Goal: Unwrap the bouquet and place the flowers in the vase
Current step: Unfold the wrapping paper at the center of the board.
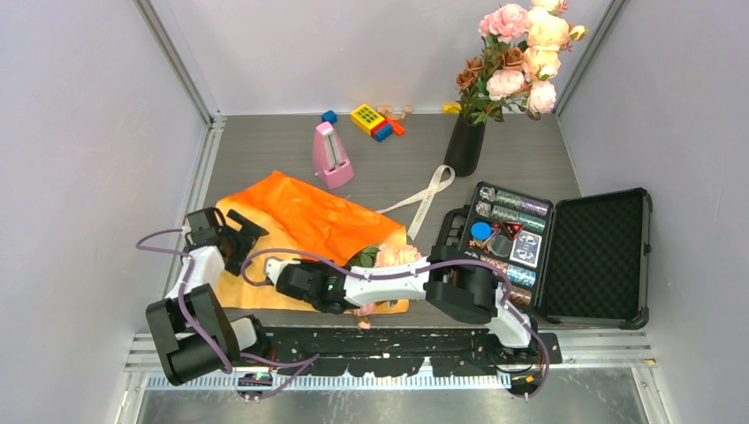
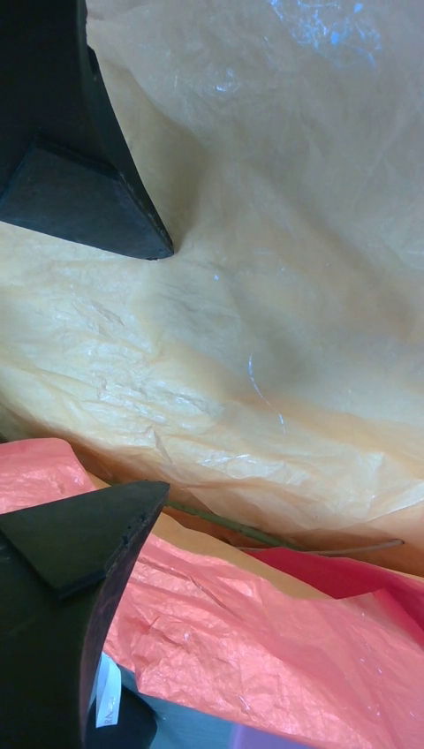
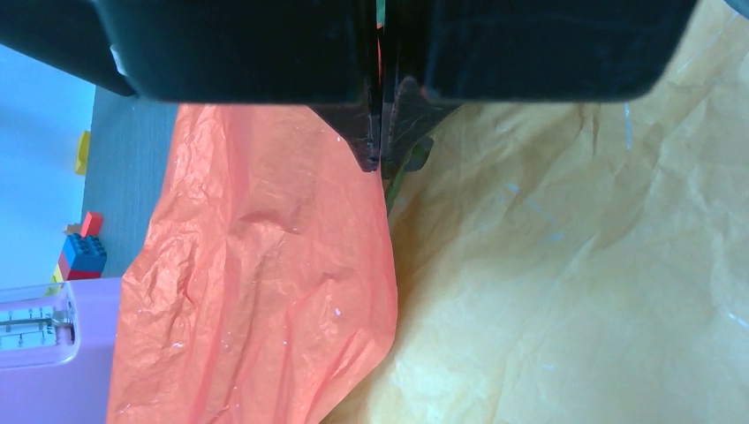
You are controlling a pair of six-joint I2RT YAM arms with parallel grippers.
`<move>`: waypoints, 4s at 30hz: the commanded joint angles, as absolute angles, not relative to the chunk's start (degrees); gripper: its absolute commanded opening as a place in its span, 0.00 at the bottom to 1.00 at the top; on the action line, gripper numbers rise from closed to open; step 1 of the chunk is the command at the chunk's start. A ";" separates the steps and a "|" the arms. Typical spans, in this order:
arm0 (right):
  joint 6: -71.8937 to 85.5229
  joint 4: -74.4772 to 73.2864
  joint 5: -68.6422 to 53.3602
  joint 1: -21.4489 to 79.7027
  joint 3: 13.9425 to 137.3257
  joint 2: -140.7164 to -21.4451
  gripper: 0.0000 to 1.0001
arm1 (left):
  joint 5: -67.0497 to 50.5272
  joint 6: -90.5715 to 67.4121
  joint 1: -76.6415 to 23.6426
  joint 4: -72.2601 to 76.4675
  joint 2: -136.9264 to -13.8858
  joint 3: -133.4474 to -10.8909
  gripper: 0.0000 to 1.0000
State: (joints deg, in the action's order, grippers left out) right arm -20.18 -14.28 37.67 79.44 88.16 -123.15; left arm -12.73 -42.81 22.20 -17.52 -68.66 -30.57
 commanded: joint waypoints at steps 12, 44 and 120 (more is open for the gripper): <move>-18.35 -4.75 46.71 77.53 88.39 -112.04 0.00 | -12.83 -40.53 23.42 -17.13 -68.55 -29.88 1.00; -1.94 -13.82 30.51 39.06 89.68 -113.38 0.00 | -15.96 -39.01 16.58 -29.05 -53.10 -36.10 1.00; -4.11 -26.12 28.04 34.54 117.65 -140.48 0.00 | -11.70 -48.94 19.15 -26.11 -50.54 -18.72 1.00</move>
